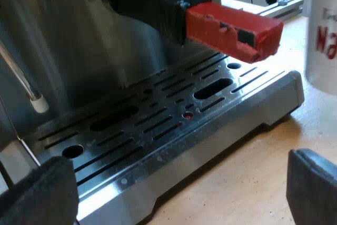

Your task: Place mug into machine

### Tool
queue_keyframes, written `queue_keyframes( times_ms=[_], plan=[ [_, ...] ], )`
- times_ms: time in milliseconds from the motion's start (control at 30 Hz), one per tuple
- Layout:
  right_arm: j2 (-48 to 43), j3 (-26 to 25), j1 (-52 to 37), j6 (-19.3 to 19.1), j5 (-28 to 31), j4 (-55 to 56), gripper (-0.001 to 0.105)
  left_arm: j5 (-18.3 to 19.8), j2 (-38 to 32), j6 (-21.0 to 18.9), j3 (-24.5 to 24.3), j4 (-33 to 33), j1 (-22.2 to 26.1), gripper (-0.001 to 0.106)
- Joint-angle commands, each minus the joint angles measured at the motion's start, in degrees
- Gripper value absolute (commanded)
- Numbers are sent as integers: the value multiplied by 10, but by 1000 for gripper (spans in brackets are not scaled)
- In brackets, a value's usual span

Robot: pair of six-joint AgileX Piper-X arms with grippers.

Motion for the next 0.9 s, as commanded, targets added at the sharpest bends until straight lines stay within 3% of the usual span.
queue_keyframes(
  times_ms=[33,100,267,500,533,567,900],
  plan=[
    [52,-7,24,0,26,-101,0,-7,0,-6,-2,-15,-2,81],
    [65,-7,26,0,26,-112,0,-7,0,-6,-2,-15,-2,81],
    [202,-17,28,11,30,-286,0,-7,0,-6,-2,-15,-2,81],
    [269,-48,28,11,30,-308,0,-7,0,-6,-2,-15,-2,81],
    [341,-90,27,11,30,-341,0,-7,0,-6,-2,-15,-2,81],
    [361,-101,27,11,30,-351,0,-7,0,-6,-2,-15,-2,81],
    [479,-182,27,11,30,-375,0,5,0,-6,-2,-15,-2,81]
  ],
)
